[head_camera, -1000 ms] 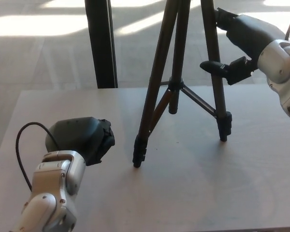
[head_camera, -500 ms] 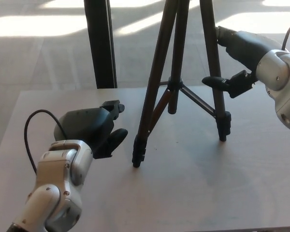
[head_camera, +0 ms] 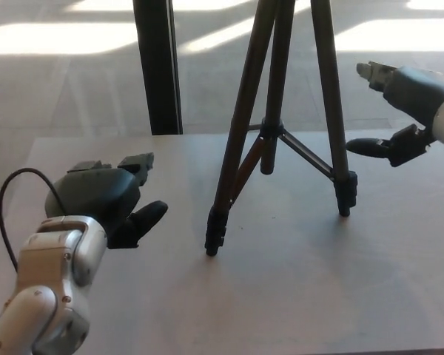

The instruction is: Use both hands of the robot to pick up the tripod lying in the middle of the desk and make it stand upright on the desk

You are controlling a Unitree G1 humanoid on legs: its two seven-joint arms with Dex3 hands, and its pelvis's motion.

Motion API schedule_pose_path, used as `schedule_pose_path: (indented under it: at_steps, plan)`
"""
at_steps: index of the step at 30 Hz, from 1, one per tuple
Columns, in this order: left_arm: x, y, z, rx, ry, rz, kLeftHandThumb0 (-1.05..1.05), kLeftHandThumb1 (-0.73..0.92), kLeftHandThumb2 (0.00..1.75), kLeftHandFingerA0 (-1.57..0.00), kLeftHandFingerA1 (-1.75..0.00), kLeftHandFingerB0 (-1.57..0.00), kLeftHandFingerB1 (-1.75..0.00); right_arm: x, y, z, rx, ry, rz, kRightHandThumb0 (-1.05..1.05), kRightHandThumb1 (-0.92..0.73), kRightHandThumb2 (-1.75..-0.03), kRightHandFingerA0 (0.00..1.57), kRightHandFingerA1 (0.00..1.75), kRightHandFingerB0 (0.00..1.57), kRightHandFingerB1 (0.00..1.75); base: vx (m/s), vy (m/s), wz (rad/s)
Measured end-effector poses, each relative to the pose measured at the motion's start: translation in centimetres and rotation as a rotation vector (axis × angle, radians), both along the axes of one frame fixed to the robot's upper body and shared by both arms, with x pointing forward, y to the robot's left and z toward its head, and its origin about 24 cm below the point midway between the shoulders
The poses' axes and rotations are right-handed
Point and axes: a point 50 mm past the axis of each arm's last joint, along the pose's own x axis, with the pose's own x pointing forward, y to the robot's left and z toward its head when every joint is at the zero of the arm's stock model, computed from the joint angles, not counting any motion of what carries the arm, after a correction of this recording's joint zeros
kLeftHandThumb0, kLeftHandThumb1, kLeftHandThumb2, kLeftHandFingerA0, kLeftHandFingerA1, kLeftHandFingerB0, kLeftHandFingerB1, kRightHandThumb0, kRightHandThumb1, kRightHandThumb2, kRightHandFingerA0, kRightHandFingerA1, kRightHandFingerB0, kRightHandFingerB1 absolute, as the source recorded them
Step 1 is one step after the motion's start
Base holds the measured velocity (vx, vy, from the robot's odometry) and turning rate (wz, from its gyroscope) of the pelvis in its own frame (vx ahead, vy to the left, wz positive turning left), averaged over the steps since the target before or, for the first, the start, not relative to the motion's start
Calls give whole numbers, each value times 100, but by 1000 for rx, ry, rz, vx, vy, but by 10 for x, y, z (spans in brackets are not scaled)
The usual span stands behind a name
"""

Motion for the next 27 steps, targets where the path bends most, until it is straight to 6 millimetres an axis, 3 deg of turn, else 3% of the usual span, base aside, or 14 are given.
schedule_pose_path:
  at_steps: [1,2,3,5,6,7,12,13,14,15,17,18,20,27]
  plan:
    - [-1,7,2,-3,-2,16,-90,77,71,0,0,0,0,-3,-6,0,1,2,-13,-105,-63,-106,0,26,0,0,0,0,0]
    - [-5,19,6,-2,-4,43,-90,77,71,0,0,0,0,-8,-16,0,1,6,-32,-105,-63,-106,0,26,0,0,0,0,0]
    - [-6,26,9,0,-5,60,-96,80,64,0,0,0,0,-11,-23,0,-1,7,-47,-105,-80,-68,0,0,0,0,0,0,0]
    - [-13,48,18,0,-16,111,-96,80,64,0,0,0,0,-19,-43,1,11,7,-92,-105,-80,-68,0,0,0,0,0,0,0]
    - [-15,55,19,1,-17,127,-92,79,73,0,0,0,0,-21,-49,0,13,9,-108,-105,-80,-66,0,0,0,0,0,0,0]
    - [-19,65,22,-8,-20,153,-105,67,106,0,-18,0,0,-24,-59,0,18,11,-133,-105,-80,-66,0,0,0,0,0,0,0]
    - [-36,100,25,-84,-27,255,-93,59,99,0,-23,0,-5,-38,-94,-4,54,15,-225,-105,-80,-65,0,0,0,0,0,0,0]
    - [-40,107,24,-102,-27,273,-89,71,62,0,0,0,-7,-42,-99,-5,69,13,-239,-105,-77,-64,0,0,0,0,0,0,0]
    - [-46,117,23,-129,-26,306,-105,64,101,0,-35,0,-20,-47,-108,-7,91,14,-261,-105,-74,-63,0,0,0,0,0,0,0]
    - [-49,121,23,-142,-25,320,-97,58,76,0,-30,0,-24,-50,-112,-8,102,13,-271,-105,-73,-62,0,0,0,0,0,0,0]
    - [-56,132,22,-169,-23,355,-97,58,76,0,-30,0,-24,-56,-120,-12,126,13,-296,-105,-73,-62,0,0,0,0,0,0,0]
    - [-62,140,20,-192,-22,383,-98,59,99,0,-49,0,-38,-62,-128,-15,146,14,-315,-105,-76,-64,0,0,0,0,0,0,0]
    - [-70,150,19,-220,-21,418,-93,59,98,0,-56,0,-43,-69,-137,-18,171,13,-341,-105,-60,-104,0,25,0,8,0,0,0]
    - [-108,192,10,-307,-13,576,-89,57,98,0,-65,0,-50,-105,-177,-36,262,13,-477,-94,-62,-101,0,22,6,10,0,0,0]
